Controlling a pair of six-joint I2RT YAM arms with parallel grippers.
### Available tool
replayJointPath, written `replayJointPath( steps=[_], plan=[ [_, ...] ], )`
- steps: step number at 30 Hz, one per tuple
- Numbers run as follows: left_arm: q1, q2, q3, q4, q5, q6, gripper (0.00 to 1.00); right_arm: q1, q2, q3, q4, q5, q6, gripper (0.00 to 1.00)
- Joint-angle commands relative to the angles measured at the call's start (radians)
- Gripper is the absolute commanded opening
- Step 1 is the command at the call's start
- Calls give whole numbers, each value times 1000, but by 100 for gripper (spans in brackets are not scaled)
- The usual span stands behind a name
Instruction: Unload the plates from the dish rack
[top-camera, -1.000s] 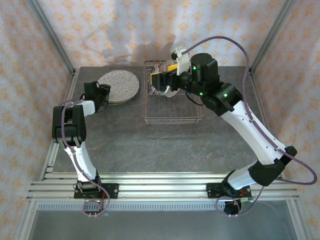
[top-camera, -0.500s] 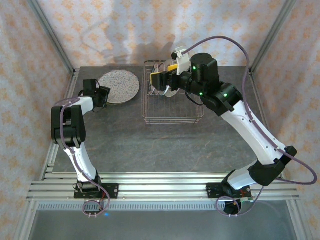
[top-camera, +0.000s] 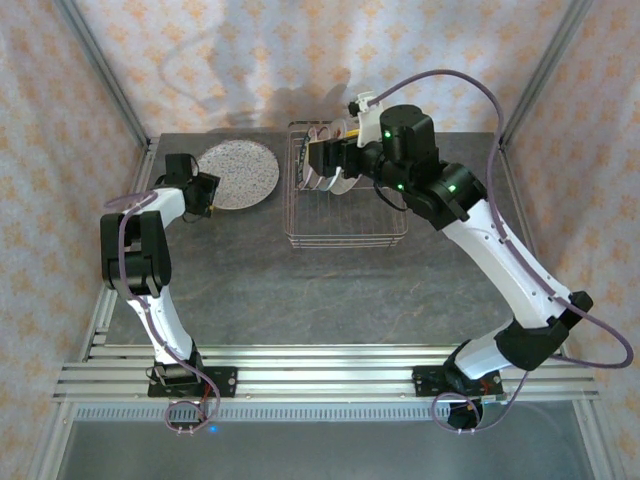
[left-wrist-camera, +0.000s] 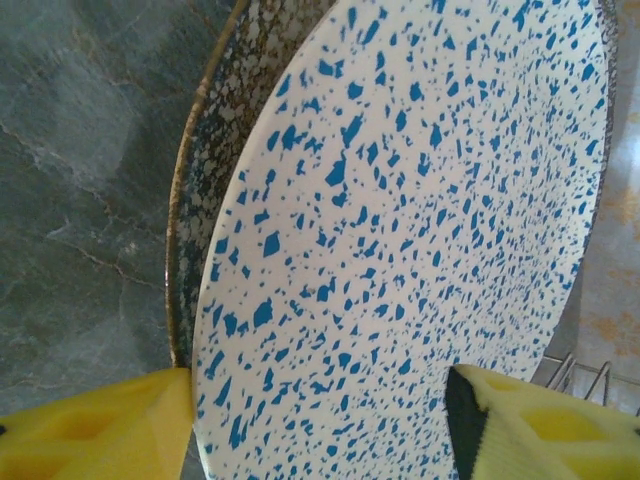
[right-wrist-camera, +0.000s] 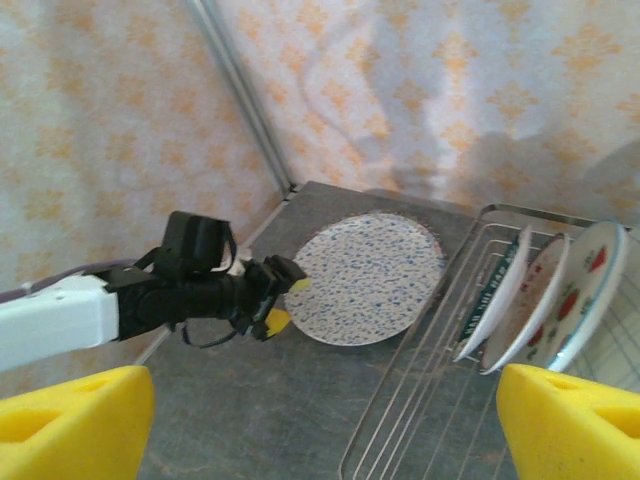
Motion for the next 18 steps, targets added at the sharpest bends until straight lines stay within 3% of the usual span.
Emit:
replayJointPath(
  steps=[1,6,18],
  plan=[
    [8,-55,33,-64,-46,27,73,5,30,66,-90,140,40,89],
    [7,-73,46,-73,-32,35,78,-28,86,137,-192,217,114,88],
    [-23,-128,19,-117,31,-23,84,-94,126,172,-241,179,196,88]
  ],
)
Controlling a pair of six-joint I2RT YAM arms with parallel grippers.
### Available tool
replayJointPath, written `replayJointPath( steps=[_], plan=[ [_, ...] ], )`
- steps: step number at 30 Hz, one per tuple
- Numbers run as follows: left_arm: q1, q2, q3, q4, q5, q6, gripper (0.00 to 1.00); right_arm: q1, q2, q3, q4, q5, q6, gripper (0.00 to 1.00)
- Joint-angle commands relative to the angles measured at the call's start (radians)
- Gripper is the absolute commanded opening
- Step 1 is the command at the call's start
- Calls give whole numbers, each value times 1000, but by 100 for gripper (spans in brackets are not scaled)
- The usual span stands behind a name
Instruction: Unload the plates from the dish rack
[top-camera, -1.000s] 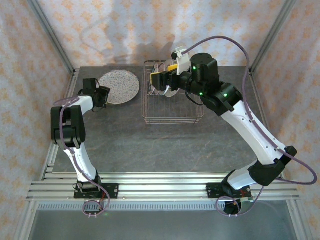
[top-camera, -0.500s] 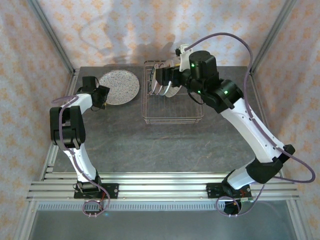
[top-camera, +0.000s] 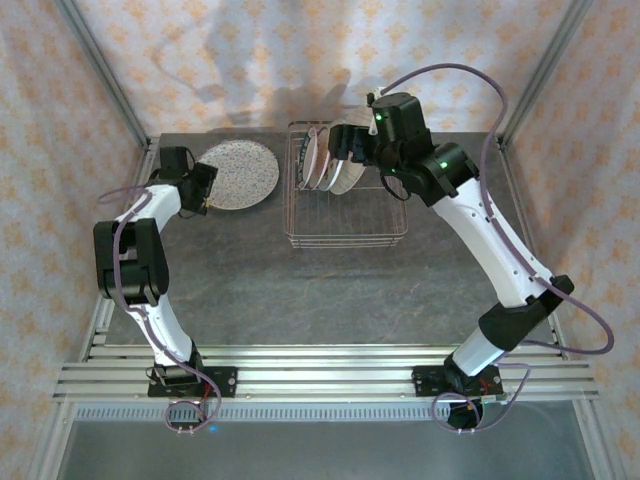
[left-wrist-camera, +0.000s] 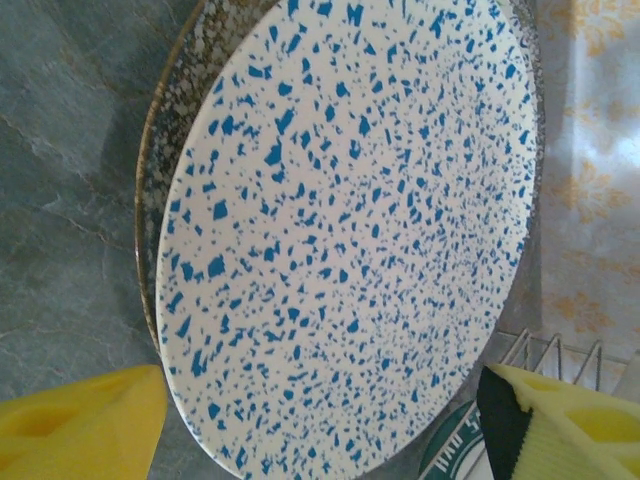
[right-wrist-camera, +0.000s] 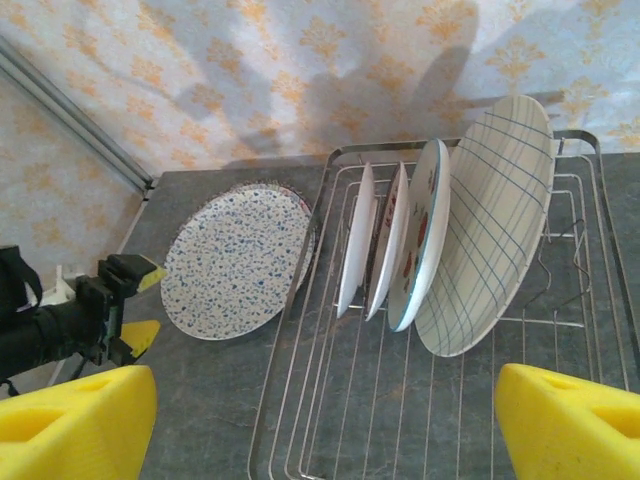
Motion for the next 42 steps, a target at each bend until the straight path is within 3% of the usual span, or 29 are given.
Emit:
replayJointPath(
  steps=[1,10,20,28,34,38,42],
  plan=[
    [-32,-52,3,-68,33,-30,85,-14,9,46,-35,6,29,88],
    [-162,-223,-41,-58,-4,-102,90,-138,190,211,-167,41,89,87],
    [-405,-517,-72,21,-84,-10,90,-276,511,488,-261,-91,70,67],
    [-671,-784,-128,133,-277,315,90,-322,664,612,-275,-196,77,53],
    [-852,-857,-92,95,-440,583,92,-324,711,615,-239,-250,63,45],
    [-925,-854,-54,69,-503,714,93,-327,734,618,-233,-241,62,39],
    [-941,-839,-36,66,-510,731,93,-327,752,618,-215,-237,54,33]
  ],
)
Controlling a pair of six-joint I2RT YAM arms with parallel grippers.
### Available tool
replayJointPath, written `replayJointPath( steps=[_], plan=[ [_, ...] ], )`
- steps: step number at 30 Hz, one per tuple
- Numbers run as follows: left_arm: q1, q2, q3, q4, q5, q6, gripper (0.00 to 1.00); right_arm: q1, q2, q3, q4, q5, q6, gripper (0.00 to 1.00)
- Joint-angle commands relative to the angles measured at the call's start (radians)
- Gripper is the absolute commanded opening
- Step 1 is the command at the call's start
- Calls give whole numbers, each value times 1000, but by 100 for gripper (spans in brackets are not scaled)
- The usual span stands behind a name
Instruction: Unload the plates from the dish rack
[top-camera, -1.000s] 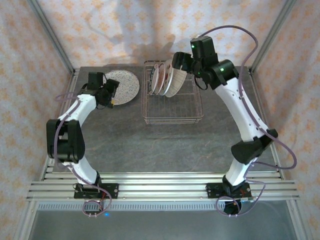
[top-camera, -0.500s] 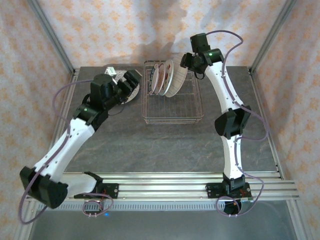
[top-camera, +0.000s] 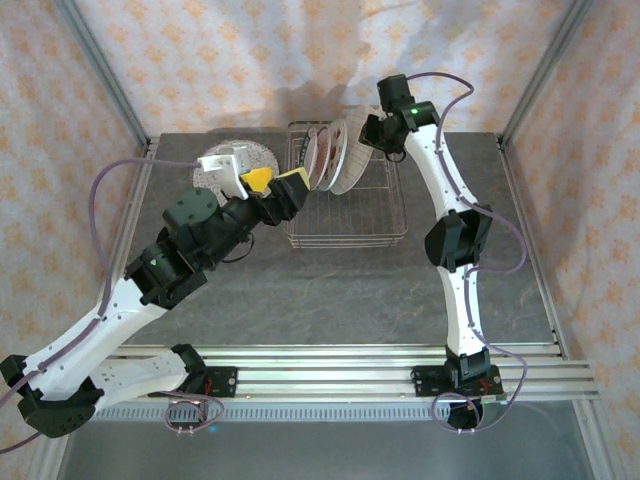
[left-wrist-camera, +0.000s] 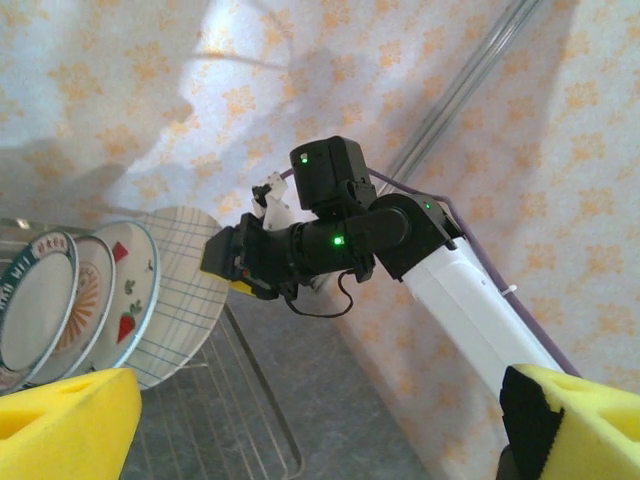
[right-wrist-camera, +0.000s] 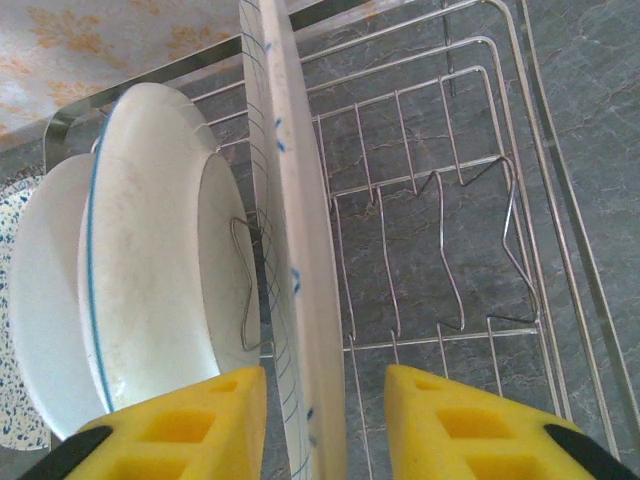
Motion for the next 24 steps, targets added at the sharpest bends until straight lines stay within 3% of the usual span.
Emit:
replayJointPath(
  steps=[1,16,24],
  plan=[
    [-9,10,40,-12,-59,93,93,-4,25,37,33,0,-16,31],
    [-13,11,5,0,-47,46,94,7,35,87,11,88,-26,0],
    [-14,12,-1,2,-40,20,94,36,3,121,-15,212,-42,0]
  ],
)
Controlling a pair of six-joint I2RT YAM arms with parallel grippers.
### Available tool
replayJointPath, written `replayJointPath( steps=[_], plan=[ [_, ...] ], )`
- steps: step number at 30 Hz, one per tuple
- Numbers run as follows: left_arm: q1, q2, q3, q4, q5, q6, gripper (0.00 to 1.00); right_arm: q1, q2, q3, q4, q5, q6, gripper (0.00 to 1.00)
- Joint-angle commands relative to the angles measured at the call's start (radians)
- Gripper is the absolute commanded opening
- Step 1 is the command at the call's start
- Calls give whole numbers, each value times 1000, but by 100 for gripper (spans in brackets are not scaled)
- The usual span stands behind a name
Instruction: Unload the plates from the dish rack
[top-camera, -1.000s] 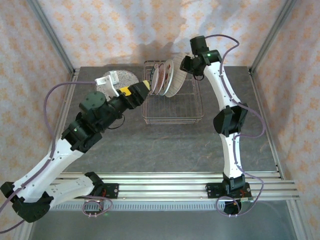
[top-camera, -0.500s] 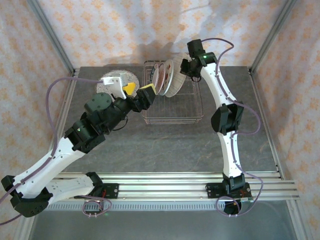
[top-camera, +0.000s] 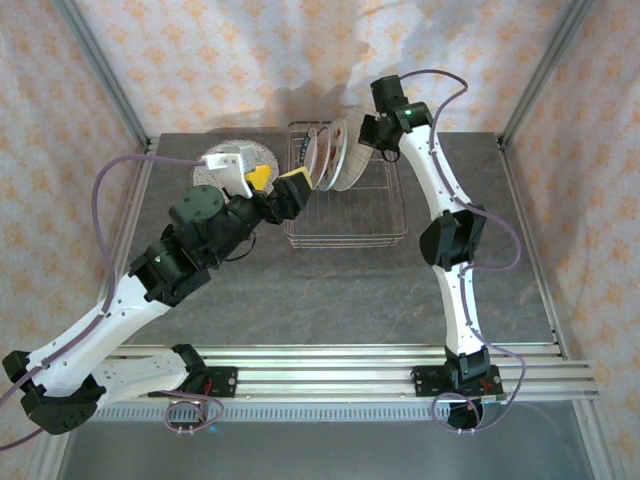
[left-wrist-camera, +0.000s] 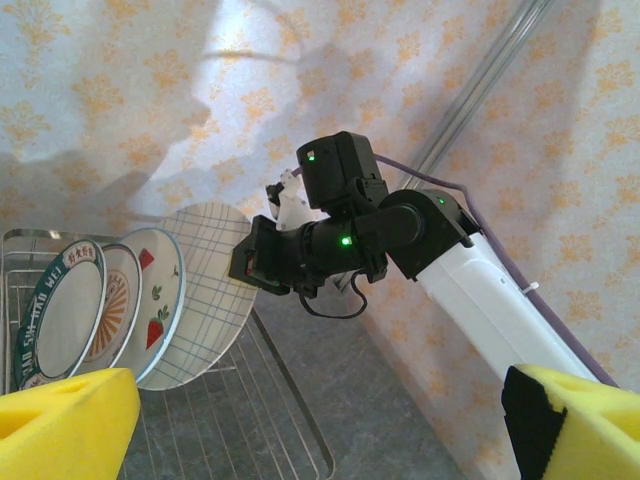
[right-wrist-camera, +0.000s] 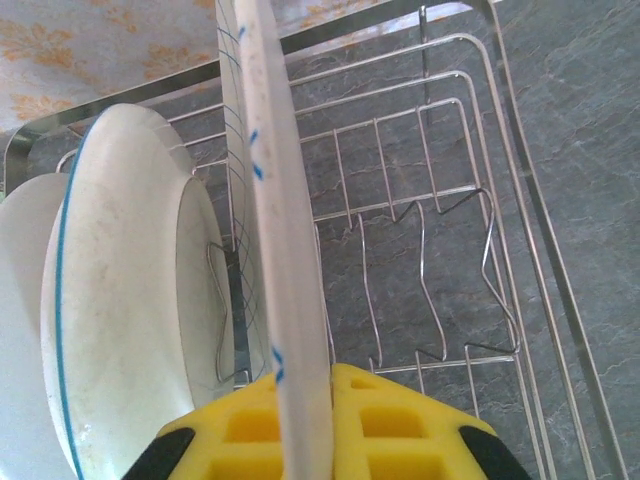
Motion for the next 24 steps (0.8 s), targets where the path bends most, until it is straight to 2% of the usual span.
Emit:
replayJointPath(
  steps=[1,6,18,24],
  plan=[
    [-11,-6,-10,13,-9,-22,94,14,-42,61,-7,121,-18,0],
    [-12,-2,-11,21,6,-60,94,31,-87,74,-43,210,-20,0],
    [-12,10,8,22,28,-93,94,34,-223,57,-119,288,-40,0],
    [-11,53,51,6,44,-192,95,32,-317,42,-184,320,-38,0]
  ],
)
